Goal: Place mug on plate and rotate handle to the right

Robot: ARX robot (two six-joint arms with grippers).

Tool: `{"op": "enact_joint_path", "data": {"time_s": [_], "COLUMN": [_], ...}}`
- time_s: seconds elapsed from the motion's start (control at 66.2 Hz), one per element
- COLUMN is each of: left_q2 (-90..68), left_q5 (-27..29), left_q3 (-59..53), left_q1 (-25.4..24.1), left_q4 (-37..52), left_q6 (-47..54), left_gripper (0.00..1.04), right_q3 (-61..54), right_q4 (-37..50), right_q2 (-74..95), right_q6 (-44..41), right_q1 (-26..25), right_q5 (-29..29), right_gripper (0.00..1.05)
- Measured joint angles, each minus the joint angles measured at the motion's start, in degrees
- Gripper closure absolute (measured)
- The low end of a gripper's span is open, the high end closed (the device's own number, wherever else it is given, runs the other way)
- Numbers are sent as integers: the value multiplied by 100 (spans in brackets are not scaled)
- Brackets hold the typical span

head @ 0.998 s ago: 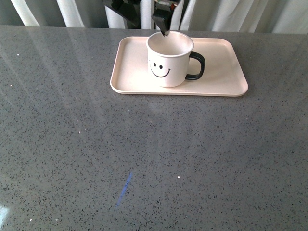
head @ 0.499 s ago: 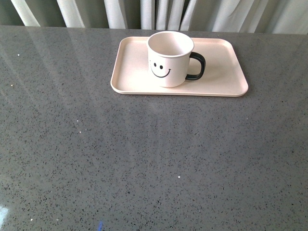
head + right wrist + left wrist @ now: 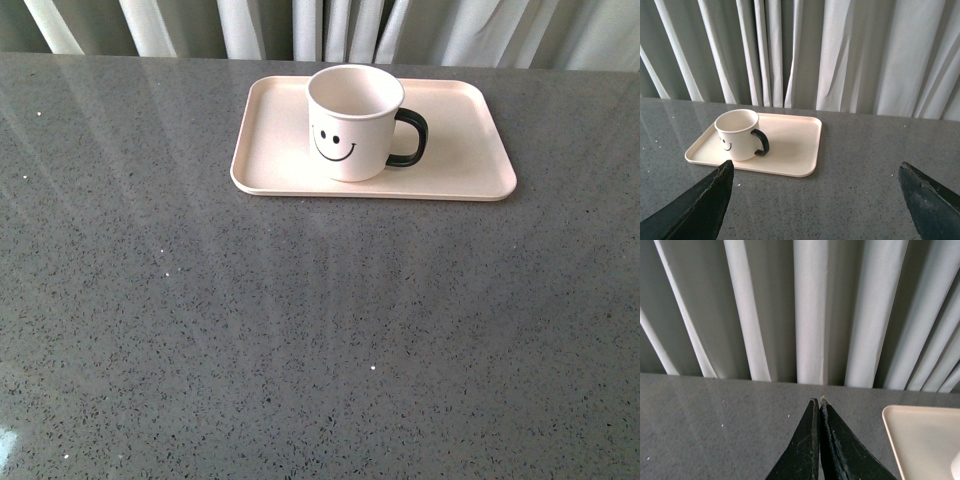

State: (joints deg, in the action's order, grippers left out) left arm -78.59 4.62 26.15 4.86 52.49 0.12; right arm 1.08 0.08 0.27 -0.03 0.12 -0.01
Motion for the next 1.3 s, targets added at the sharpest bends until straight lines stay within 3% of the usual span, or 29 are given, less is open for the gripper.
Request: {"op": "enact_joint_path", "data": {"time_s": [0.197,0.227,0.302,0.605,0.695,1.3], "left_q2": [756,942,1381,2625,2741,5088], "left_q5": [-146,-417,-433,-463,-459,-463], "left_q3": [-887,-1056,-1403,-2048,-2334,-2540], "left_q1": [-136,-297,-468,-470,-472,-472], "left_q4": [68,68,-13,-629,-424,-2511], "left_q6": [0,2,-2,0,-2,0], "left_gripper": [103,103,103,103,103,103], "right_q3": [0,0,0,0,0,0], "right_q4": [0,0,0,0,0,0], "right_q2": [0,0,0,0,0,0], "right_q6": [0,0,0,0,0,0], "right_q1": [0,0,0,0,0,0], "right_q5": [0,0,0,0,-2,0], "right_gripper": [9,9,9,9,9,9]}}
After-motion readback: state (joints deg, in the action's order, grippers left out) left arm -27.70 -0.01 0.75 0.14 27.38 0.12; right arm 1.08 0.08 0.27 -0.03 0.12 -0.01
